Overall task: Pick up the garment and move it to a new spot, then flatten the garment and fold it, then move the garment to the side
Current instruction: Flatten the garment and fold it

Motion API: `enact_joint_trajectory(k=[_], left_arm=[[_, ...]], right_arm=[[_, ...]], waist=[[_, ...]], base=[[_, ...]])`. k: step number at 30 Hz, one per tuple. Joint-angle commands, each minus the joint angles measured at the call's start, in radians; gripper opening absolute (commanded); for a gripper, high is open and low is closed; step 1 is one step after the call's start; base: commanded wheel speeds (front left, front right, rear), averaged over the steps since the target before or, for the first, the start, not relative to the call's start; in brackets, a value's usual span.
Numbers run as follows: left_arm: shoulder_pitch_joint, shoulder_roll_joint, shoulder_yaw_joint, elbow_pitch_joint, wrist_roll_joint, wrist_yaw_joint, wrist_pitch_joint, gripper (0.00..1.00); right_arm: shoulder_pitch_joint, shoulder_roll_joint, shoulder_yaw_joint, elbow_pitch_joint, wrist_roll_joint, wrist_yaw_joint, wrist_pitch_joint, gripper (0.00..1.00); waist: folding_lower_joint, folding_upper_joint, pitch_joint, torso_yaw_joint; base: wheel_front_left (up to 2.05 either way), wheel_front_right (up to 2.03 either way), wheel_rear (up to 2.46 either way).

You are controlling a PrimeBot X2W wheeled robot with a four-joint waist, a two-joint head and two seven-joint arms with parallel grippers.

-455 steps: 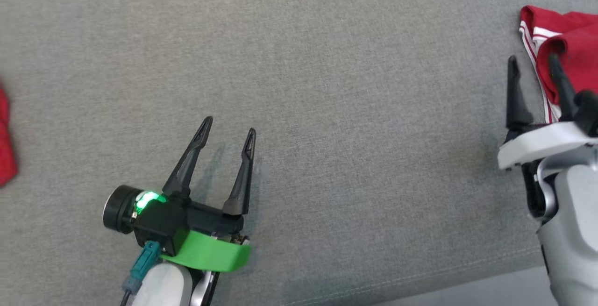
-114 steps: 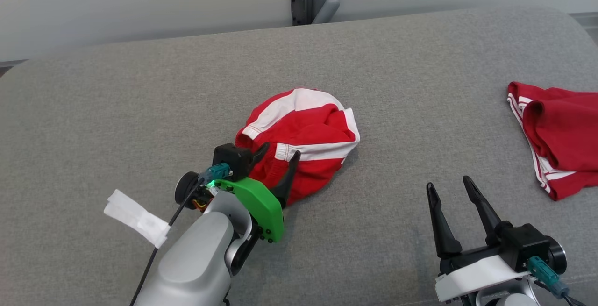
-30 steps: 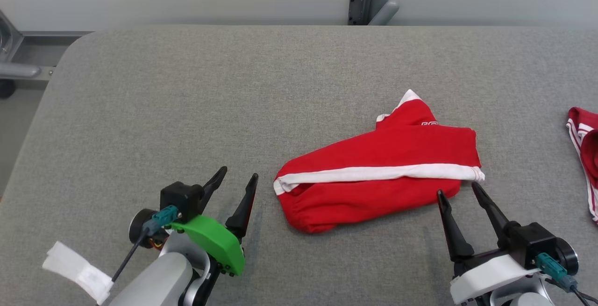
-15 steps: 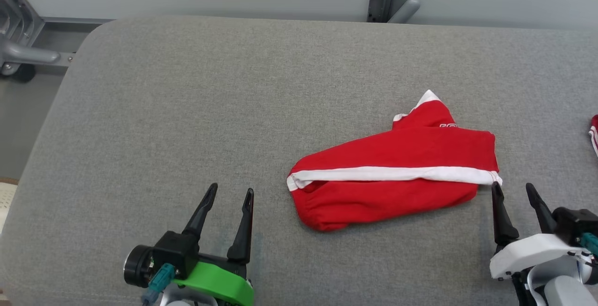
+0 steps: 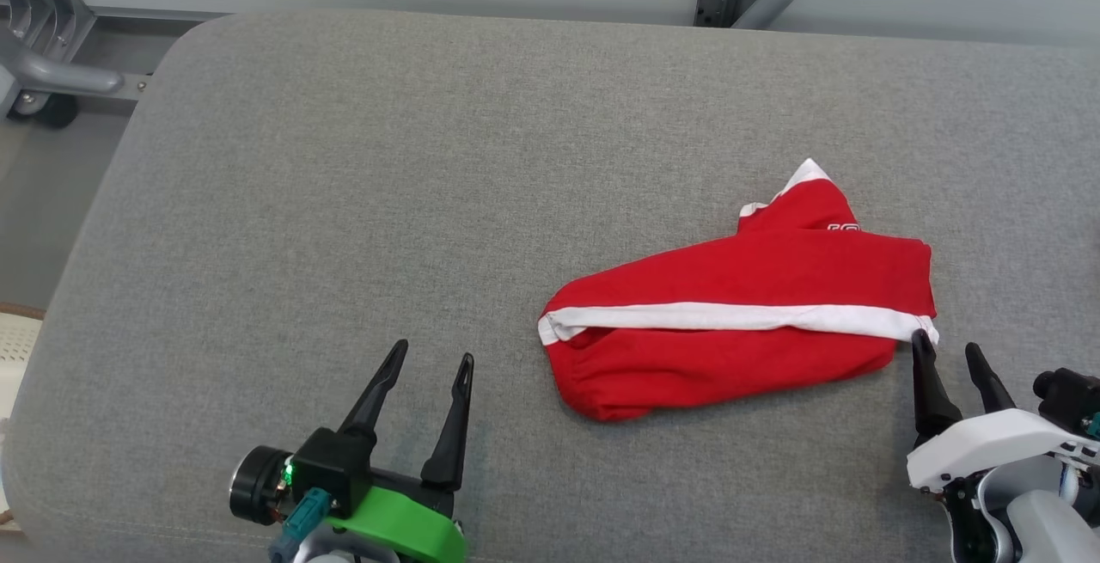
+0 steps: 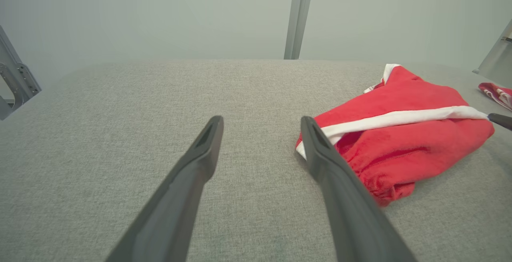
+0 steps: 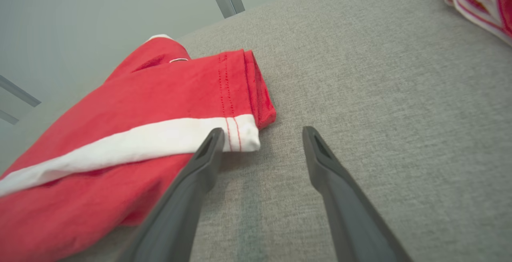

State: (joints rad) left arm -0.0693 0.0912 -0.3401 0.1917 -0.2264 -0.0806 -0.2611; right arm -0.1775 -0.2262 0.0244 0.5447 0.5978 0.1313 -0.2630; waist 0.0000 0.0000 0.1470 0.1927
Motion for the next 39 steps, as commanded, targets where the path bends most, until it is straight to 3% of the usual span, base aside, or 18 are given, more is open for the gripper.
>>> enact_joint_trajectory(k=[1,3,7,9,11,13,18,28,33,39], left_arm=[[0.014,-0.006,0.007,0.003,0.017,-0.009,-0.003,1.0],[0.015,-0.01,0.01,0.008,0.022,-0.016,-0.003,1.0],[0.007,-0.017,0.015,0.012,0.035,-0.028,-0.003,1.0],[0.0,-0.019,0.017,0.014,0.043,-0.034,-0.003,1.0],[-0.005,-0.02,0.023,0.014,0.047,-0.035,-0.003,1.0],[-0.009,-0.021,0.028,0.016,0.054,-0.039,-0.003,1.0],[-0.015,-0.023,0.041,0.019,0.061,-0.042,-0.003,1.0],[-0.016,-0.031,0.045,0.011,0.046,-0.049,-0.003,1.0],[-0.066,-0.035,-0.044,0.073,-0.141,-0.051,0.008,1.0],[-0.162,-0.012,-0.137,0.144,-0.406,-0.052,0.182,1.0]], right_arm=[[-0.017,-0.003,0.011,0.008,0.019,-0.001,-0.004,0.98],[-0.022,-0.005,0.023,0.018,0.041,-0.001,-0.004,0.83],[-0.041,-0.01,0.047,0.027,0.059,-0.001,-0.004,0.76],[-0.05,-0.011,0.058,0.033,0.067,-0.001,-0.004,0.5],[-0.061,-0.008,0.067,0.045,0.085,-0.001,-0.004,0.35],[-0.077,-0.007,0.079,0.055,0.101,-0.001,-0.004,0.02],[-0.086,-0.02,0.108,0.059,0.106,-0.001,-0.004,0.0],[0.001,-0.056,0.037,-0.061,0.027,-0.001,-0.004,0.0],[0.028,-0.078,0.022,-0.096,-0.007,-0.001,-0.004,0.0],[0.012,-0.079,0.041,-0.102,-0.023,-0.001,-0.004,0.0]], waist=[[0.0,0.0,0.002,-0.001],[0.0,0.0,0.004,0.0],[0.0,0.0,0.015,0.002],[0.0,0.0,0.023,0.002],[0.0,0.0,0.03,0.001],[0.0,0.0,0.034,-0.002],[0.0,0.0,0.037,-0.011],[0.0,0.0,0.024,-0.054],[0.0,0.0,0.026,-0.07],[0.0,0.0,0.026,-0.089]], base=[[0.0,0.0,0.0],[0.0,0.0,0.0],[0.0,0.0,0.0],[0.0,0.0,0.0],[0.0,0.0,0.0],[0.0,0.0,0.0],[0.0,0.0,0.0],[0.0,0.0,0.0],[0.0,0.0,0.0],[0.0,0.0,0.0]])
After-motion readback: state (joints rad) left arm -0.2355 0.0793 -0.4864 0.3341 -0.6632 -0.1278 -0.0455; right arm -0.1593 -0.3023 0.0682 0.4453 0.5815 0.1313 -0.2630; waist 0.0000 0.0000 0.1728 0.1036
